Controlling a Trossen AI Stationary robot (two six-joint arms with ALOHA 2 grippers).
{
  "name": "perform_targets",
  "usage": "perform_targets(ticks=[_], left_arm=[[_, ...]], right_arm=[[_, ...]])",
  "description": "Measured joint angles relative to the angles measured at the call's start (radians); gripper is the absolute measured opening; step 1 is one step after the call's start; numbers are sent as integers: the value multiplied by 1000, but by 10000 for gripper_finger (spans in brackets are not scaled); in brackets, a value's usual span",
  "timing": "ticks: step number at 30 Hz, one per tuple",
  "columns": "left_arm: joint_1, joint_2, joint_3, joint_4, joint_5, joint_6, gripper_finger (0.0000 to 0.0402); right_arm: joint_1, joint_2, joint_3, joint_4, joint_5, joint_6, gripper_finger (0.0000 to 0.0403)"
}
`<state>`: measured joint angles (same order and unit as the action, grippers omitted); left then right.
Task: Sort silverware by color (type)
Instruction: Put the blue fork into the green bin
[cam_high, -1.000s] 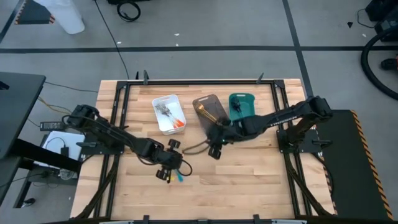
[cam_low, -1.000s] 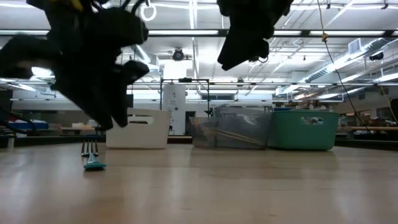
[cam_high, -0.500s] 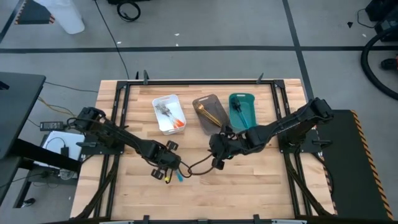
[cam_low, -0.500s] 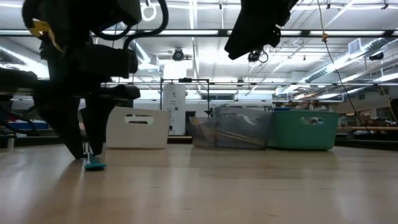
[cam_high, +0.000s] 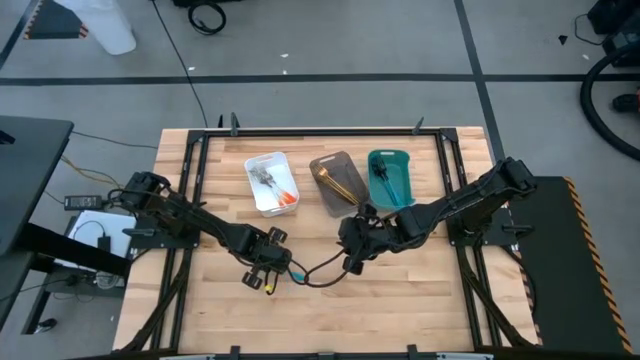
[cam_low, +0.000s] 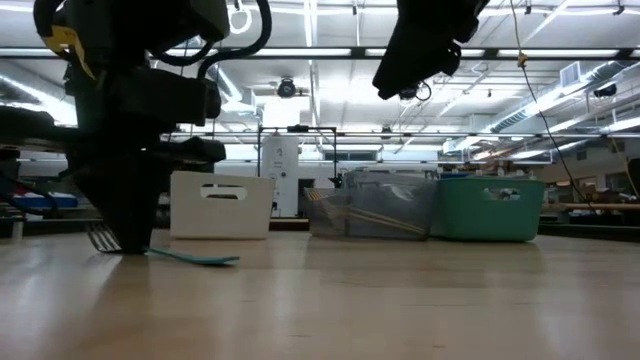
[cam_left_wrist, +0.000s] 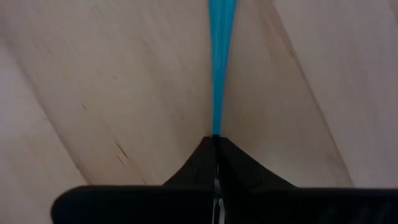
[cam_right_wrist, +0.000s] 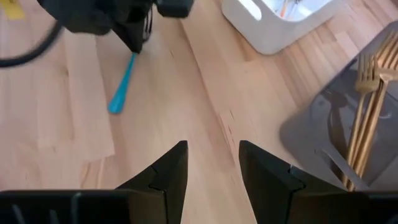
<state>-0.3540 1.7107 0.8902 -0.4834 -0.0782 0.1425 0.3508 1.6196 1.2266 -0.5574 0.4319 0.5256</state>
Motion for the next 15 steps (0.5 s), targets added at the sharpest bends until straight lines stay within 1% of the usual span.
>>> perform_targets(ticks=[2, 4, 6, 10, 15], left_arm=[[-9, 0, 10, 0, -22, 2, 13], [-20, 1, 26, 15, -87, 13, 12], [-27, 0, 56, 28, -186, 33, 12], [-39, -2, 101, 38, -417, 79, 11], [-39, -2, 130, 136, -617, 160, 11]], right_arm=[[0, 0, 0, -20, -4, 10, 154], [0, 0, 0, -33, -4, 21, 154], [-1, 0, 0, -37, -8, 33, 154], [-1, 0, 0, -37, -15, 66, 154], [-1, 0, 0, -33, -17, 83, 154]])
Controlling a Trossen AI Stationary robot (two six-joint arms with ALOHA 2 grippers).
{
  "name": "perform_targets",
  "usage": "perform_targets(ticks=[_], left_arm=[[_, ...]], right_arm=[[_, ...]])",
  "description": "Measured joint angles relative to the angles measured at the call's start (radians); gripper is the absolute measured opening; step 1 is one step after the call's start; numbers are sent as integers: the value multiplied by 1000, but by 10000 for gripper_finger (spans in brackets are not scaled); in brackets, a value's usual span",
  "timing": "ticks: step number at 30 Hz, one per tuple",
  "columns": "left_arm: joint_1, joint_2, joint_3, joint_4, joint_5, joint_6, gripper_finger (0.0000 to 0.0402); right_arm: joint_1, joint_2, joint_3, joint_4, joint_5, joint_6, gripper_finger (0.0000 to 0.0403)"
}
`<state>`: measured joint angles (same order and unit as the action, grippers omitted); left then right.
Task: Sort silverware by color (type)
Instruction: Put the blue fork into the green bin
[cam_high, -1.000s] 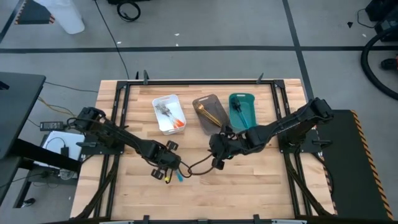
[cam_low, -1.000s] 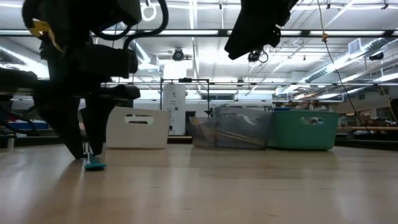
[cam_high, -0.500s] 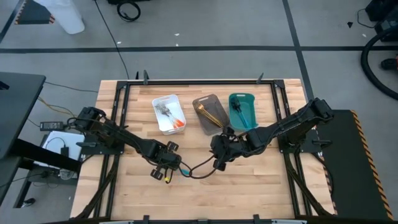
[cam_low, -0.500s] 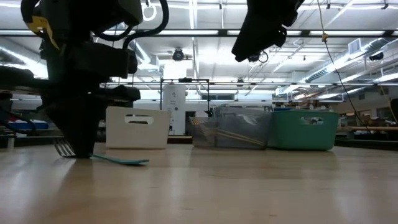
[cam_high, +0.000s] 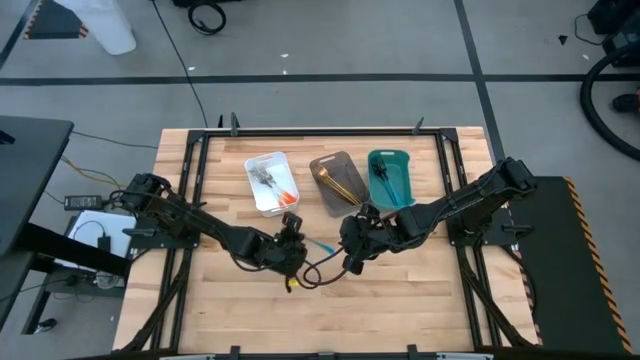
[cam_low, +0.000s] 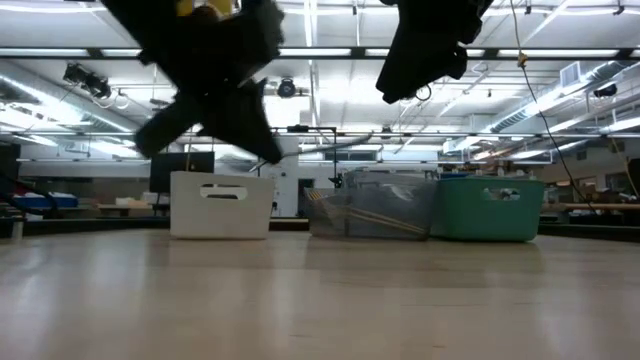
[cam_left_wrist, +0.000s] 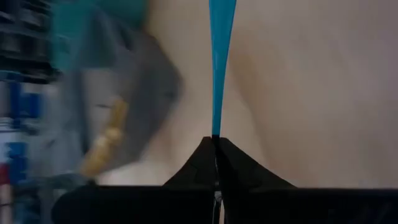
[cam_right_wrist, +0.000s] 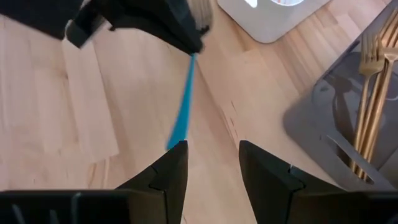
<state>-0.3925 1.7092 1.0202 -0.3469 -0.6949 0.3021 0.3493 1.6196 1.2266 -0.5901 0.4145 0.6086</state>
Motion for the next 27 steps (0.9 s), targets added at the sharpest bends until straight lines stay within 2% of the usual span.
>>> perform_targets(ticks=[6, 13, 19, 27], left_arm=[[10, -1, 3, 176, -108, 228, 10], [28, -1, 3, 332, -158, 481, 10], [53, -2, 3, 353, -173, 569, 9], [65, -2, 3, 442, -255, 648, 11]], right_arm=[[-26, 0, 0, 37, -36, 1, 154], [-69, 0, 0, 43, -94, 0, 154], [-83, 0, 0, 43, -103, -2, 154], [-93, 0, 0, 42, -125, -8, 153]])
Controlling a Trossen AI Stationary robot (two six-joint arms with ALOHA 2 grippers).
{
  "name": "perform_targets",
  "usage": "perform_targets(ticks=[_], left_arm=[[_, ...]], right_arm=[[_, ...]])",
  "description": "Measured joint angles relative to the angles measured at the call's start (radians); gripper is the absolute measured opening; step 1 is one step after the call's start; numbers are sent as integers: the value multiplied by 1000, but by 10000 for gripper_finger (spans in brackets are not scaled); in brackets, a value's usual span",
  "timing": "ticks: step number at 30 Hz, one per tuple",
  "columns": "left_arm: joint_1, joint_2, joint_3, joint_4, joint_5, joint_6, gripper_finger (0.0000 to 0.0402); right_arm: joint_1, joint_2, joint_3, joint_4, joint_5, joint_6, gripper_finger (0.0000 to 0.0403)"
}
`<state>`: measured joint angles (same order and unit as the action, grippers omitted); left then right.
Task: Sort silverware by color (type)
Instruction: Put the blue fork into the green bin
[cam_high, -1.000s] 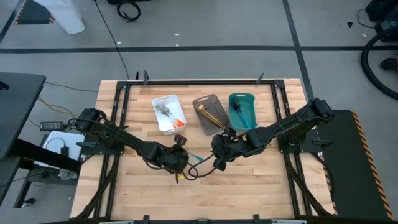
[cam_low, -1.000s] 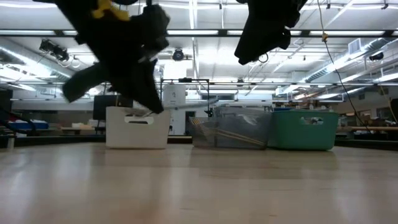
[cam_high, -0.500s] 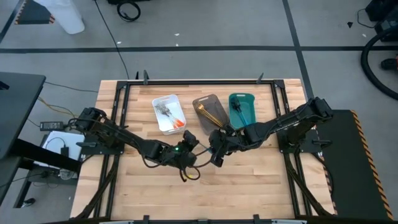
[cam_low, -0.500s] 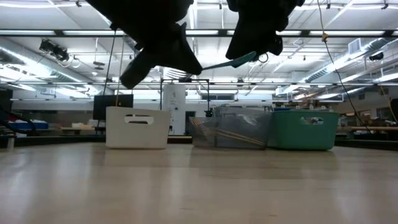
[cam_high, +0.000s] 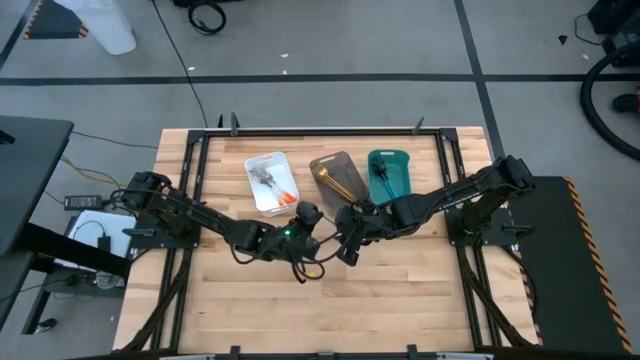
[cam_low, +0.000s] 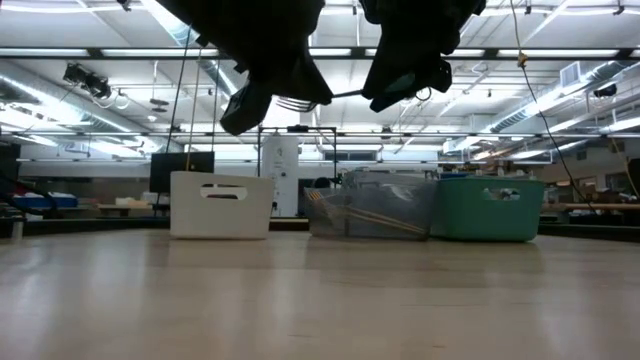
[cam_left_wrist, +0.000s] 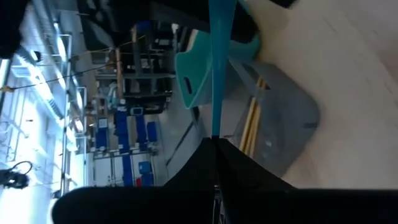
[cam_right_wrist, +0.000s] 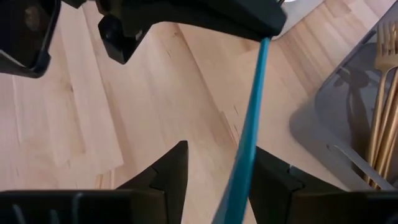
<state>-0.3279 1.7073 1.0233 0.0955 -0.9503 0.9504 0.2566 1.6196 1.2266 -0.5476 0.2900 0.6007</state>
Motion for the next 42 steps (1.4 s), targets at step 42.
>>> perform_targets(ticks=[42], left_arm=[[-81, -2, 2, 125, 30, -116, 129]], right_arm=[[-57, 0, 2, -93, 68, -49, 6]])
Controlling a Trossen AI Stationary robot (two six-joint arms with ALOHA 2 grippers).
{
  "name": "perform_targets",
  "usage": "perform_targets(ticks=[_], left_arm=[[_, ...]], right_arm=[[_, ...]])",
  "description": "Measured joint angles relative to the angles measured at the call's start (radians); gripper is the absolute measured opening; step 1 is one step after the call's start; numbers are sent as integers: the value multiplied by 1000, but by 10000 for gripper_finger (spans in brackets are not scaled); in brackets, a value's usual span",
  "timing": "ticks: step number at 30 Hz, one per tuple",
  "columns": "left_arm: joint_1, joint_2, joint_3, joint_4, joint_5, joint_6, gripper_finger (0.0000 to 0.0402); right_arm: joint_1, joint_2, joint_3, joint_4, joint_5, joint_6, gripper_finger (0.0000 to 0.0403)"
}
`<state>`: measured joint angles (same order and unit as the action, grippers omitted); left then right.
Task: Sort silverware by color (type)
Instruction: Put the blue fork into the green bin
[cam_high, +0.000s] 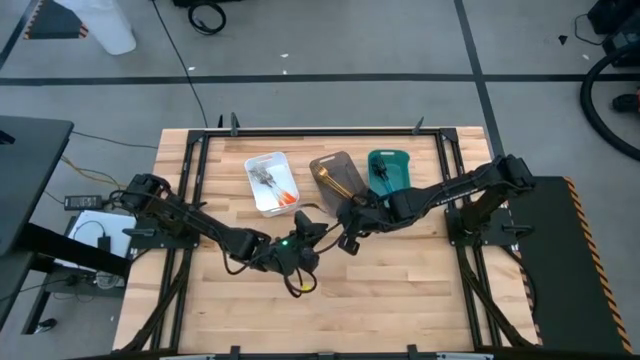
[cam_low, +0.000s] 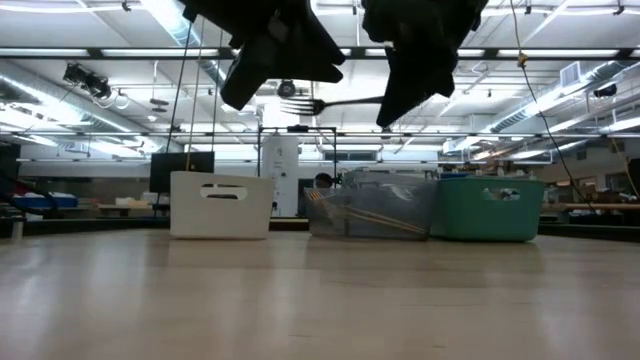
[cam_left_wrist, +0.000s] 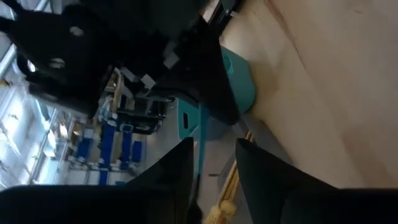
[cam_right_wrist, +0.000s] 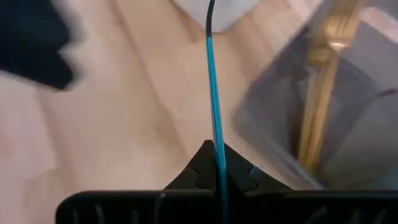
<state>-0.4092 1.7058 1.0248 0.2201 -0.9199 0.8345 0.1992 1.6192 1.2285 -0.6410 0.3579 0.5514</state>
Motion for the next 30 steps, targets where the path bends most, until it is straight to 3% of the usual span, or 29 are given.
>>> perform_targets(ticks=[7, 15, 23, 30], left_arm=[[-24, 0, 0, -17, -1, -149, 130], [-38, 0, 0, -111, -2, -301, 130], [-38, 0, 0, -151, -2, -379, 130], [-38, 0, 0, -154, -2, -379, 130]], right_arm=[[-48, 0, 0, -128, 84, 16, 6], [-118, 0, -1, -418, 235, 141, 7], [-175, 0, -2, -642, 263, 260, 8], [-226, -2, -37, -695, 284, 312, 8]])
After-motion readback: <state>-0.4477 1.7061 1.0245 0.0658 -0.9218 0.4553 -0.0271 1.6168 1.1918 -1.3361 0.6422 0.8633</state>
